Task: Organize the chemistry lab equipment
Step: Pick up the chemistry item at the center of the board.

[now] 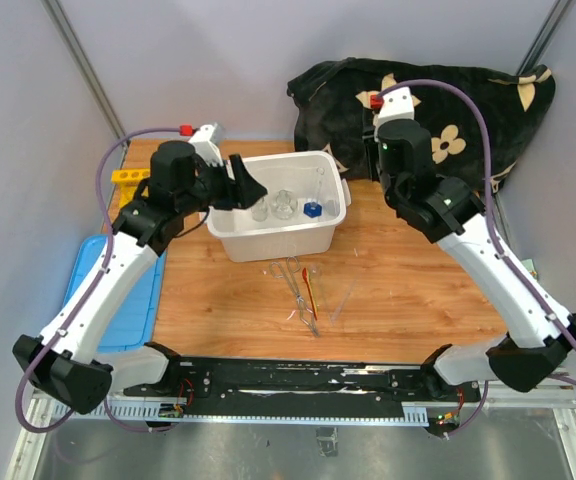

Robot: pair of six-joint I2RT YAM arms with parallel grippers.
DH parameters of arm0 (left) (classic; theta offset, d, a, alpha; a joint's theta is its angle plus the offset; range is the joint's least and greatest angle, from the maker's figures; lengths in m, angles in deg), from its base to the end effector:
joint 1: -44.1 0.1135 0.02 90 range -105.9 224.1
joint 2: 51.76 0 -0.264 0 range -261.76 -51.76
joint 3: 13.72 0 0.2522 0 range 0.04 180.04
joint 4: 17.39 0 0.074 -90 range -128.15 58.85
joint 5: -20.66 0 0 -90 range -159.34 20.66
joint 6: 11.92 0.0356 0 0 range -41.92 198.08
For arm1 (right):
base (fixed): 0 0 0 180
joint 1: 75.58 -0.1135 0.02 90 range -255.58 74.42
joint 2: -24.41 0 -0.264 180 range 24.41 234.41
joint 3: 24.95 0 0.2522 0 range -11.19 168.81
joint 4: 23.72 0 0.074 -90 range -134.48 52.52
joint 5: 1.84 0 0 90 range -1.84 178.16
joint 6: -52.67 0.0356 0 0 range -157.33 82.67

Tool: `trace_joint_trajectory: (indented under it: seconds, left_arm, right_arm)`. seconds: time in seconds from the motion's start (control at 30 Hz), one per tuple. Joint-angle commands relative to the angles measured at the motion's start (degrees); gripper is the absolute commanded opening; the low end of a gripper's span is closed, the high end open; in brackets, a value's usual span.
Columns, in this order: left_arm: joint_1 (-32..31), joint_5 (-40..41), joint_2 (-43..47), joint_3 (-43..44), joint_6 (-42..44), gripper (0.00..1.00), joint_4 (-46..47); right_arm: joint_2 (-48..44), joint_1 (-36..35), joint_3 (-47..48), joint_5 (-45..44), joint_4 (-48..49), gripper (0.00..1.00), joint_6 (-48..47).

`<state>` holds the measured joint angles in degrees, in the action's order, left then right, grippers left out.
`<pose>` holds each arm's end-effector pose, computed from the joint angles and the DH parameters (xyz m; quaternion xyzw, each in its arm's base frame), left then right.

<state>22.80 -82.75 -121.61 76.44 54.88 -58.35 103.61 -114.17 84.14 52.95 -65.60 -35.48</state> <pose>0.2460 -0.1048 0.4106 0.0529 0.8178 -0.3028 0.4866 0.2395 0.1649 0.4771 -0.0528 0.7629 -0.0132 0.6442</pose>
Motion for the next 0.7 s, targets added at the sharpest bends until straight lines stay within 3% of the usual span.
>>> trace_joint_trajectory:
  seconds: [0.0, 0.13, 0.27, 0.47, 0.6, 0.67]
  left_arm:
    - [-8.1, 2.2, 2.2, -3.1, 0.1, 0.62, -2.6]
    - [-16.2, 5.0, 1.2, -3.5, 0.9, 0.61, -4.7]
    - [-20.7, 7.9, -2.2, -0.9, 2.3, 0.6, -7.0]
    - [-21.0, 12.2, -3.1, 4.4, 0.1, 0.61, -3.7]
    - [-20.0, 17.8, -3.7, 7.9, -3.8, 0.64, -2.6]
    - [-16.2, 16.9, -4.2, 8.9, -7.4, 0.65, -3.5]
  right_arm:
    - [-4.3, 0.5, 0.9, -1.2, -17.4, 0.38, 7.2]
    - [-8.5, 0.8, -4.7, -0.3, -23.6, 0.38, 11.3]
    - [-13.4, 0.8, -11.9, 8.2, -26.0, 0.37, 14.1]
    - [-18.9, 0.7, -28.2, 28.1, -23.4, 0.36, 16.0]
    - [-17.2, 0.7, -36.6, 33.2, -18.3, 0.34, 16.1]
    - [-15.1, 0.7, -38.0, 35.3, -16.6, 0.34, 14.9]
